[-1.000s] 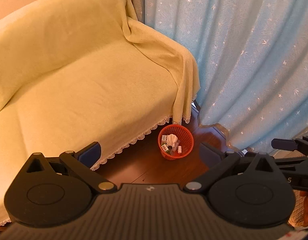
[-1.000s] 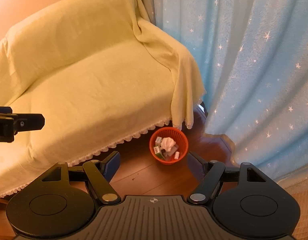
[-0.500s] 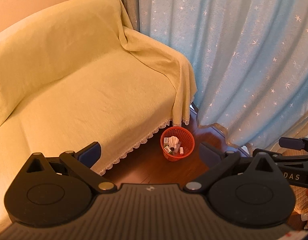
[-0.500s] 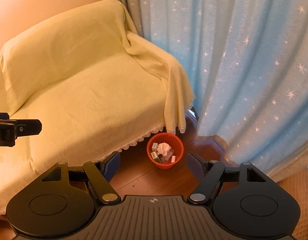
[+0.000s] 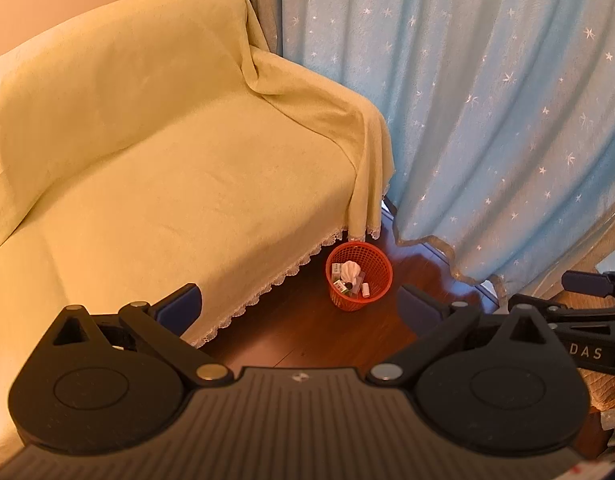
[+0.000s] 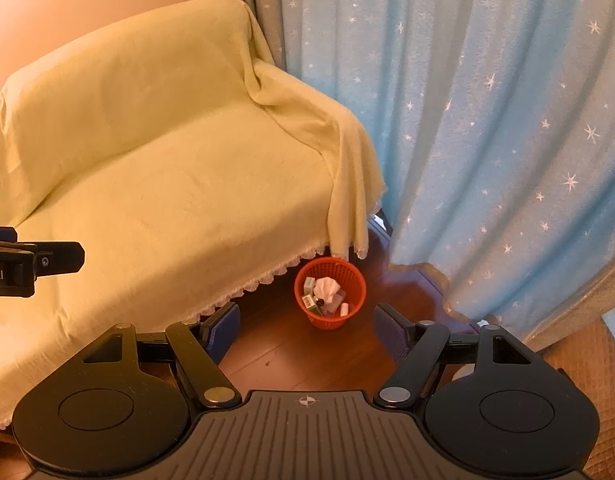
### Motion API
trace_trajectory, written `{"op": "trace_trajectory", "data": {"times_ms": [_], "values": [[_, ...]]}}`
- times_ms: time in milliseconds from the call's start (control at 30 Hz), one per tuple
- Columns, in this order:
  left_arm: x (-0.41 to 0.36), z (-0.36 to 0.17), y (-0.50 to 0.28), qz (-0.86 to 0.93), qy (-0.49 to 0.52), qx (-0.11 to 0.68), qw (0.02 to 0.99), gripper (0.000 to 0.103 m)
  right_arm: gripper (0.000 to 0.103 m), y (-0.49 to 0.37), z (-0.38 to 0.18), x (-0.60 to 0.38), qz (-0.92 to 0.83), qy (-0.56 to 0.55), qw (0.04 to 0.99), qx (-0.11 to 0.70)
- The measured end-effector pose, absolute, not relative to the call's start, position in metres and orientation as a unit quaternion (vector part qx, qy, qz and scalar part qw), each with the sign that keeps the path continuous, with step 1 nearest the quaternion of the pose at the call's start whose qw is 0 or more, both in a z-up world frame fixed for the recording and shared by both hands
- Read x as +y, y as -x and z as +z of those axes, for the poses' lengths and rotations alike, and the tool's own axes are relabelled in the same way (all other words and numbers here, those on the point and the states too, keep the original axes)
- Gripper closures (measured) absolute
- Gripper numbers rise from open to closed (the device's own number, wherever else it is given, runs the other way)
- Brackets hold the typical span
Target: Organize objects
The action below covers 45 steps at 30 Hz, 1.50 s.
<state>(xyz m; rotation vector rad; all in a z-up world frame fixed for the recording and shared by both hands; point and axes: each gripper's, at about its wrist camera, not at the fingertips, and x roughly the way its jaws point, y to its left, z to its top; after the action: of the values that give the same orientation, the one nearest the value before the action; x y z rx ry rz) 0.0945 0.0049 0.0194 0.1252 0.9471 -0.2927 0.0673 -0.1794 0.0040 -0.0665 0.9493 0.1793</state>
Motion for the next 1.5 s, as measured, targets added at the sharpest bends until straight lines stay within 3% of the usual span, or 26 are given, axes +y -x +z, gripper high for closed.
{"op": "trace_trajectory", "data": {"times_ms": [1500], "values": [[0.029,0.009,-0.115,-0.135,-0.06,0.456,0.878,0.001,0.032,-0.078,-0.005,-0.152,0.091,0.046,0.88,0.464]]}}
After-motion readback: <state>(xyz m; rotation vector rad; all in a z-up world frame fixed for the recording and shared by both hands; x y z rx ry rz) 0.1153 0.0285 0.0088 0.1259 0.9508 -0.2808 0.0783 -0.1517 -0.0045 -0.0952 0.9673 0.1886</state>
